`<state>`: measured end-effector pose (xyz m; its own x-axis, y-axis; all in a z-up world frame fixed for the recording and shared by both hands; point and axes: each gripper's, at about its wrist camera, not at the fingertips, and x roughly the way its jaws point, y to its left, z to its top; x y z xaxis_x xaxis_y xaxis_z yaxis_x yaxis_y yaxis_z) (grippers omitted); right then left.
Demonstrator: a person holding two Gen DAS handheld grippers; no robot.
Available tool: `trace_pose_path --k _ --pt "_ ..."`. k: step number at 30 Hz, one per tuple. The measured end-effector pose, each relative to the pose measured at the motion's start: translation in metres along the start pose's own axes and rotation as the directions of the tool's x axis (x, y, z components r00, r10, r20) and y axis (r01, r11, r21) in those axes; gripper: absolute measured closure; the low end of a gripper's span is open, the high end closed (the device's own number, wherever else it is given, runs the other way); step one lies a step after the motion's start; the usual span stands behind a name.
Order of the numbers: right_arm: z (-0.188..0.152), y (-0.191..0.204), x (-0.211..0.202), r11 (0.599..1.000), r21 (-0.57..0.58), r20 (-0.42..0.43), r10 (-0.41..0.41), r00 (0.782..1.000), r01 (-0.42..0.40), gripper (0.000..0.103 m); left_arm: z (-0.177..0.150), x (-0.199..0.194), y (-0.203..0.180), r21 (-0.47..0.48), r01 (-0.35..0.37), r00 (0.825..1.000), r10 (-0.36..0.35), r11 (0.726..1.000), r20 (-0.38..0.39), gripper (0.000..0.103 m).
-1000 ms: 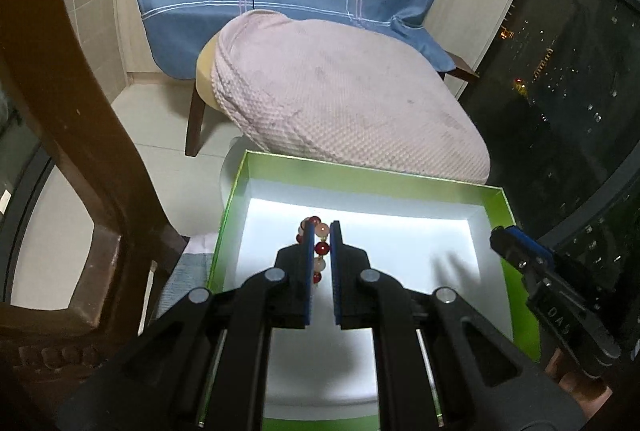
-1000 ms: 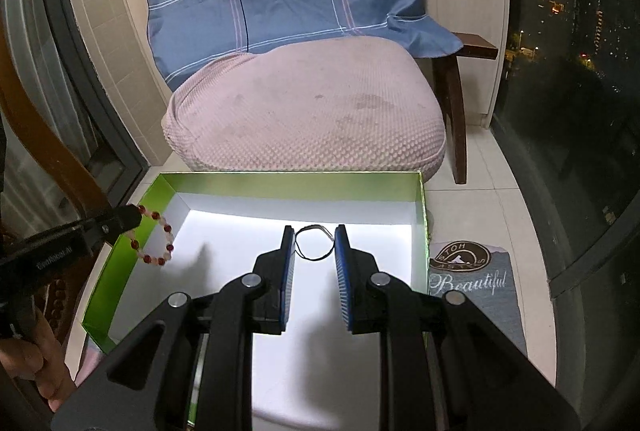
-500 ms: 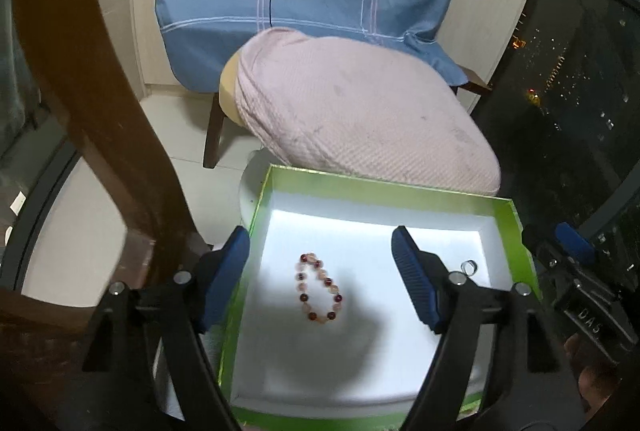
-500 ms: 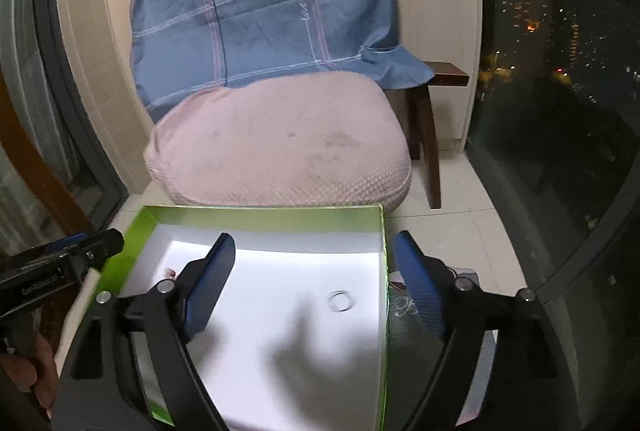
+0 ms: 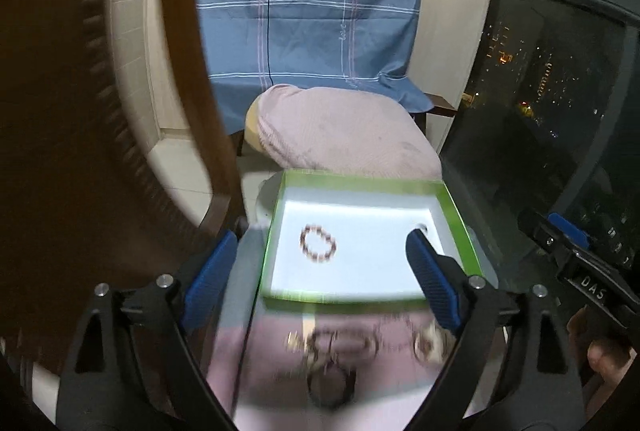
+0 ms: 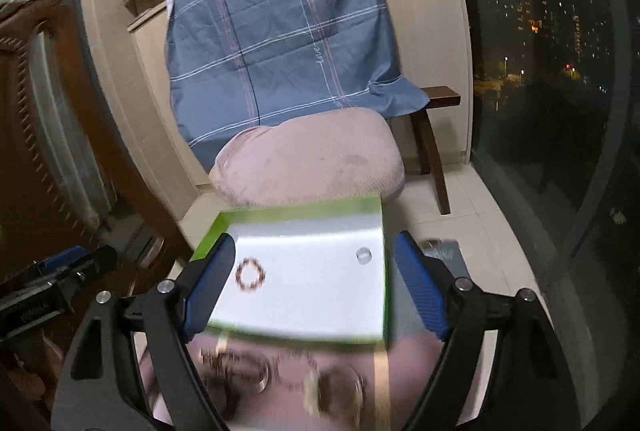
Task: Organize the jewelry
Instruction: 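Open both tools to drop the bracelet and ring into the box, then lower the left tool onto the black watch and close on its strap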
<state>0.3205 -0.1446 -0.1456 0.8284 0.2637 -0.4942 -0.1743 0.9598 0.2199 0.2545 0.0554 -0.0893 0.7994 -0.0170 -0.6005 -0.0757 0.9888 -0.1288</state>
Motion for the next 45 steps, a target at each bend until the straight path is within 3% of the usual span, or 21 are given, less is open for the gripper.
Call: trace_pose_path --k 7,14,23,45 --pt "-0.064 0.004 -0.064 0.995 -0.097 -0.034 -0.038 0.999 0.034 0.023 -0.078 -0.064 0.008 -0.024 0.027 0.999 -0.027 0.999 0.020 0.015" --pt "-0.100 -0.005 -0.099 0.991 -0.121 -0.028 -0.055 0.998 0.052 0.023 -0.105 -0.078 -0.014 0.049 0.023 0.999 -0.024 0.999 0.023 0.012" --pt "-0.103 -0.030 -0.096 0.995 -0.086 -0.046 -0.064 0.997 0.059 0.023 -0.119 -0.069 -0.009 0.041 0.015 1.000 -0.014 0.999 -0.026 0.012" --pt "-0.105 -0.026 -0.097 0.995 -0.088 -0.060 -0.044 0.997 0.039 0.023 -0.122 -0.058 -0.012 0.059 0.014 0.998 -0.010 0.998 -0.062 0.012"
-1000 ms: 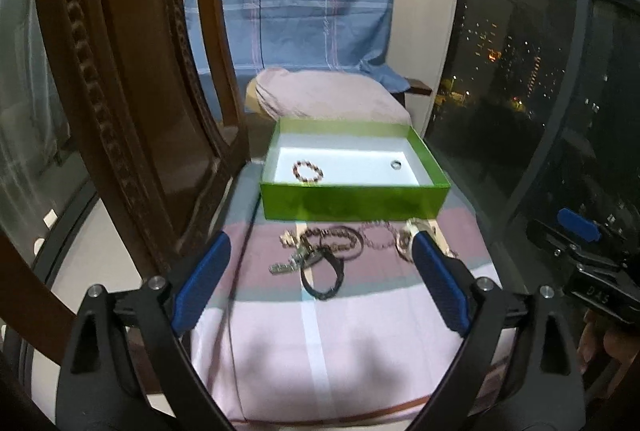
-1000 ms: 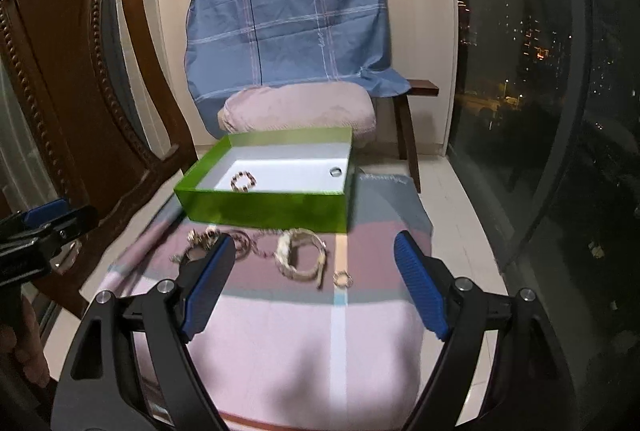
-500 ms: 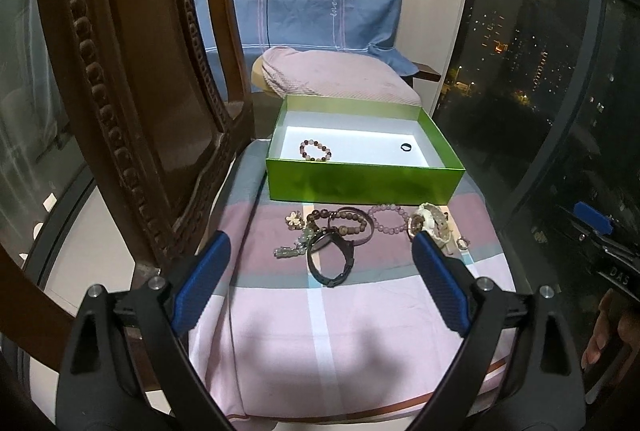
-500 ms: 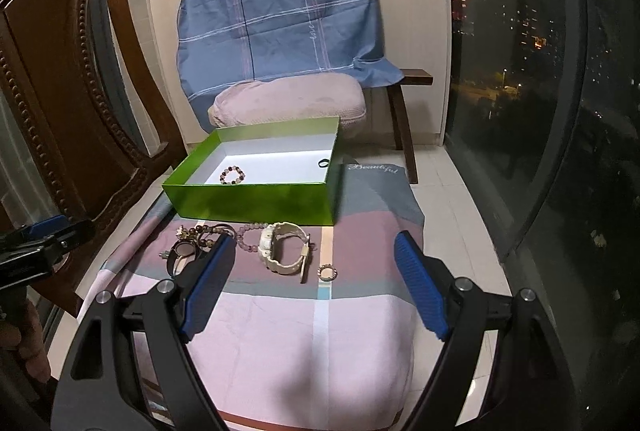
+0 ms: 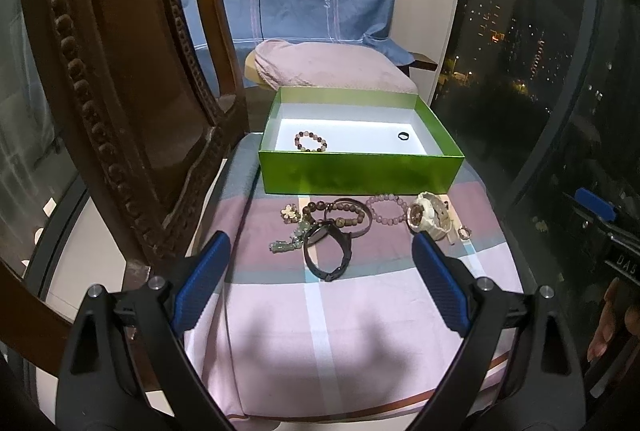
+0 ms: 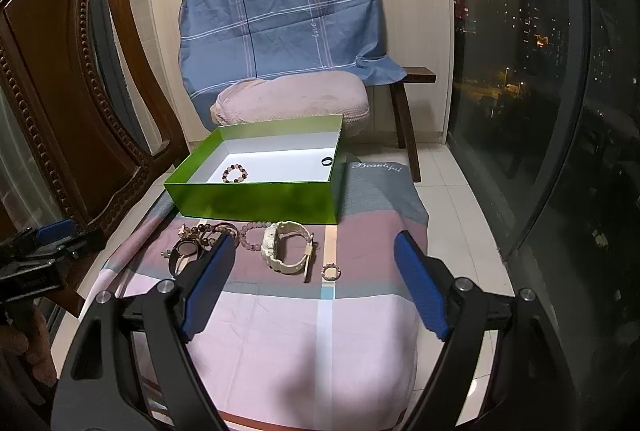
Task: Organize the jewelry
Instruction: 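Lower the left tool onto the black watch and close on its strap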
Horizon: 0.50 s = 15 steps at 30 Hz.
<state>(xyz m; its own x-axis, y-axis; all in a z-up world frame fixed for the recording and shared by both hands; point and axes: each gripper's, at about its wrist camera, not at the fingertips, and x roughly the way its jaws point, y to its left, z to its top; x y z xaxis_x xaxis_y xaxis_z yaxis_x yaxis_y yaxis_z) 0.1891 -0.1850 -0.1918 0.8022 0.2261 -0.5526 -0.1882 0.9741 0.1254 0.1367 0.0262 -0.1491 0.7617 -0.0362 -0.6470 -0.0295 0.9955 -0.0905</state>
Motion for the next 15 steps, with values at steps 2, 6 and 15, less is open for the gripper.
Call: trace_pose_path --k 2,6,15 --pt "-0.001 0.000 0.000 1.000 -0.002 -0.002 -0.002 1.000 0.002 0.023 0.000 0.001 -0.001 0.005 -0.002 1.000 0.002 1.000 -0.004 0.012" --pt "-0.001 0.001 0.000 1.000 0.000 -0.004 -0.002 1.000 0.002 0.023 -0.001 0.004 -0.003 0.013 -0.001 1.000 0.001 1.000 -0.010 0.012" --pt "-0.002 0.003 0.004 1.000 0.007 -0.016 0.007 1.000 -0.007 0.023 -0.009 0.035 -0.009 0.035 -0.024 0.998 0.026 0.999 -0.051 0.012"
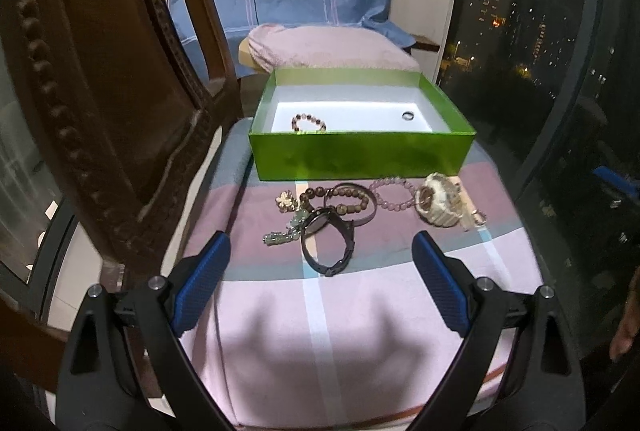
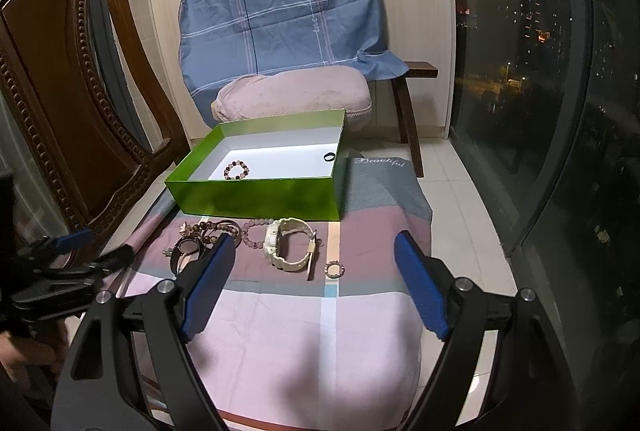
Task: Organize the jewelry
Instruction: 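Lower the left tool onto the black watch and close on its strap, then lift the black watch with the left tool while the right grasps the silver ring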
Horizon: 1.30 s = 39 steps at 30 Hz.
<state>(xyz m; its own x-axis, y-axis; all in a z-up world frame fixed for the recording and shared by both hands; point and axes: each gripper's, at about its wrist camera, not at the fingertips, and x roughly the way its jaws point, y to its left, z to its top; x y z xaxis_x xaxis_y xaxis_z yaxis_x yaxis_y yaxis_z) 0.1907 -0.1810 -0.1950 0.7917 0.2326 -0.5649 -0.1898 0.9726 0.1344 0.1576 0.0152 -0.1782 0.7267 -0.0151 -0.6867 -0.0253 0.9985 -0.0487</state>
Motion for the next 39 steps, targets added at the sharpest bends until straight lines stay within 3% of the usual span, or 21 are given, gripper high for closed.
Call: trace_pose_path --k 7,15,17,22,24,27,30,34,37,39 --pt "0.002 -0.001 0.005 1.000 0.008 -0.017 0.009 1.000 -0.008 0.023 -0.003 0.059 -0.007 0.033 0.001 0.997 0.001 0.999 -0.081 0.012" --pt "0.001 -0.021 0.015 0.999 0.047 -0.051 -0.007 0.999 0.009 0.023 -0.007 0.103 -0.018 0.114 -0.041 0.990 0.056 0.993 -0.128 0.022" --pt "0.001 -0.024 0.015 0.999 0.053 -0.056 -0.008 0.998 0.011 0.023 -0.008 0.108 -0.023 0.124 -0.036 0.989 0.053 0.992 -0.140 0.031" --pt "0.000 -0.032 0.018 0.998 0.052 -0.069 -0.018 0.997 0.022 0.023 -0.011 0.114 -0.025 0.129 -0.050 0.984 0.071 0.990 -0.166 0.070" --pt "-0.001 -0.035 0.021 0.998 0.046 -0.081 -0.030 0.996 0.034 0.023 -0.007 0.108 -0.018 0.087 -0.029 0.984 0.044 0.996 -0.175 0.074" --pt "-0.003 -0.040 0.029 0.998 0.034 -0.119 -0.044 0.992 0.048 0.023 0.004 0.082 -0.013 0.069 -0.012 0.993 0.020 0.998 -0.120 0.076" --pt "-0.009 -0.043 0.039 0.997 0.009 -0.153 -0.073 0.986 0.075 0.023 0.016 0.034 -0.010 0.059 0.024 1.000 -0.023 0.998 -0.016 0.077" --pt "-0.027 -0.034 0.071 0.993 -0.067 -0.234 -0.108 0.966 0.095 0.023 0.025 -0.025 -0.001 0.074 0.020 0.993 -0.029 0.997 0.117 0.077" --pt "-0.039 -0.025 0.099 0.991 -0.094 -0.286 -0.118 0.951 0.095 0.025 0.030 -0.050 0.011 0.054 0.032 0.984 -0.041 0.998 0.171 0.076" --pt "-0.043 -0.018 0.118 0.988 -0.118 -0.312 -0.133 0.941 0.100 0.032 0.032 -0.057 0.015 0.047 0.031 0.981 -0.039 0.998 0.188 0.075"
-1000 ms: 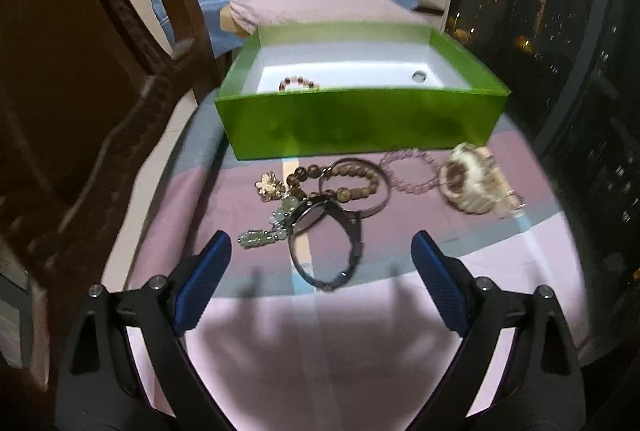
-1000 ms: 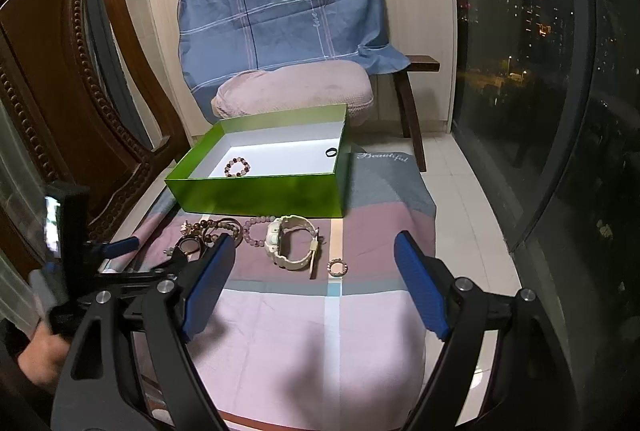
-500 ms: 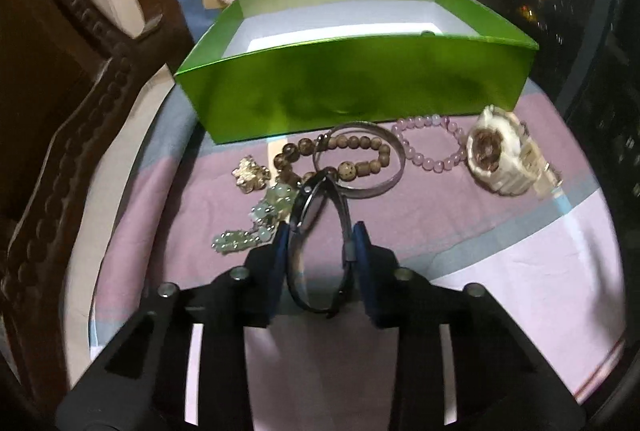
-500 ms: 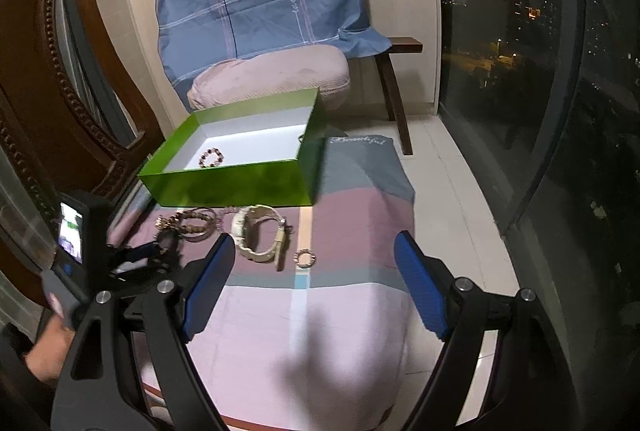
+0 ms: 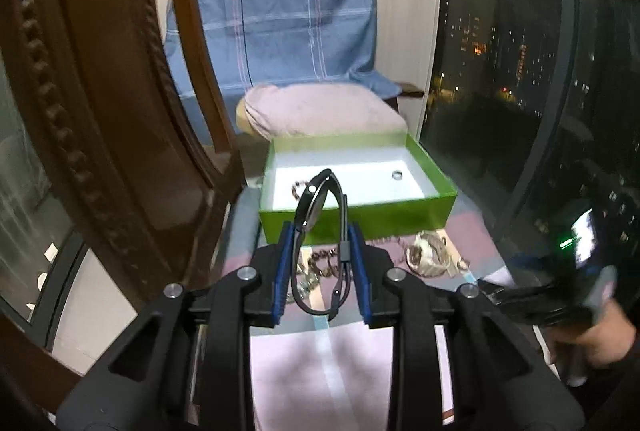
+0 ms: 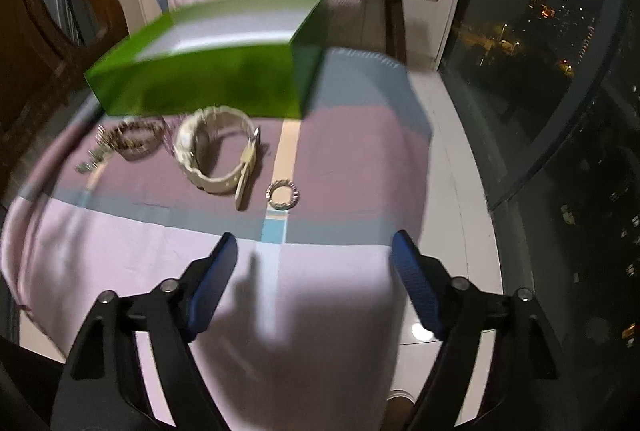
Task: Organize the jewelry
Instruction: 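Lift the black watch with the left tool while the right grasps the silver ring, then carry the black watch and silver ring in both tools toward the green box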
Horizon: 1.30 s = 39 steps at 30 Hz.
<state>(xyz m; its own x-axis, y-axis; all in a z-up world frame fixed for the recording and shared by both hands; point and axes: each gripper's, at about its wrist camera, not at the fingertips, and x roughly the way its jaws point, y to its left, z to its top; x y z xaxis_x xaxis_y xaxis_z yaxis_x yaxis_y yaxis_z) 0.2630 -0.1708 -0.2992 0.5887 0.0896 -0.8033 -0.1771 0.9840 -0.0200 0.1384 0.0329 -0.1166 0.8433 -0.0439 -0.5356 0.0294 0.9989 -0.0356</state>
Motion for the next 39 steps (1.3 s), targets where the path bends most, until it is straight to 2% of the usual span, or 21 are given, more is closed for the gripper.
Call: trace_pose_path --k 2,3,6,9,10,15,20,24,27,29,39 --pt "0.004 0.006 0.013 1.000 -0.011 -0.018 -0.004 1.000 0.004 0.041 0.001 -0.001 0.007 -0.012 -0.003 1.000 0.003 1.000 0.003 0.075" --pt "0.005 0.009 0.018 1.000 -0.014 -0.023 -0.005 1.000 0.005 0.042 0.001 0.000 0.010 -0.015 0.000 1.000 0.000 1.000 -0.005 0.075" --pt "0.012 0.013 0.023 1.000 -0.014 0.009 -0.009 1.000 0.009 0.053 -0.001 0.003 0.017 -0.025 -0.005 1.000 0.004 1.000 -0.016 0.075" --pt "0.019 0.015 0.026 1.000 -0.007 0.014 0.006 1.000 -0.006 0.080 -0.001 0.000 0.024 -0.031 -0.010 1.000 0.010 0.999 -0.021 0.075" --pt "0.021 0.019 0.025 1.000 -0.018 0.006 0.015 1.000 -0.014 0.082 -0.001 -0.001 0.027 -0.035 -0.010 1.000 0.010 0.999 -0.025 0.075" --pt "0.022 0.020 0.019 0.999 0.025 0.014 0.022 1.000 -0.022 0.082 -0.002 -0.001 0.039 -0.074 0.002 0.999 -0.005 0.997 -0.046 0.074" --pt "0.025 0.006 -0.041 0.996 0.075 0.146 0.037 0.989 -0.048 0.082 -0.005 0.000 0.037 -0.090 0.028 0.998 -0.034 0.996 -0.057 0.074" --pt "0.022 0.009 -0.104 0.985 0.065 0.281 0.138 0.950 -0.162 0.082 -0.008 0.002 0.022 -0.074 0.045 0.996 -0.050 0.996 -0.069 0.074" --pt "0.020 0.022 -0.127 0.979 0.032 0.337 0.177 0.925 -0.199 0.082 -0.011 0.007 0.011 -0.077 0.062 0.994 -0.068 0.995 -0.084 0.074" --pt "0.021 0.027 -0.131 0.978 0.016 0.349 0.191 0.917 -0.209 0.082 -0.014 0.011 0.003 -0.073 0.067 0.993 -0.074 0.995 -0.095 0.074" --pt "0.016 0.029 -0.117 0.979 0.018 0.307 0.186 0.933 -0.201 0.082 -0.019 0.023 -0.016 -0.044 0.077 0.989 -0.081 0.996 -0.122 0.073"
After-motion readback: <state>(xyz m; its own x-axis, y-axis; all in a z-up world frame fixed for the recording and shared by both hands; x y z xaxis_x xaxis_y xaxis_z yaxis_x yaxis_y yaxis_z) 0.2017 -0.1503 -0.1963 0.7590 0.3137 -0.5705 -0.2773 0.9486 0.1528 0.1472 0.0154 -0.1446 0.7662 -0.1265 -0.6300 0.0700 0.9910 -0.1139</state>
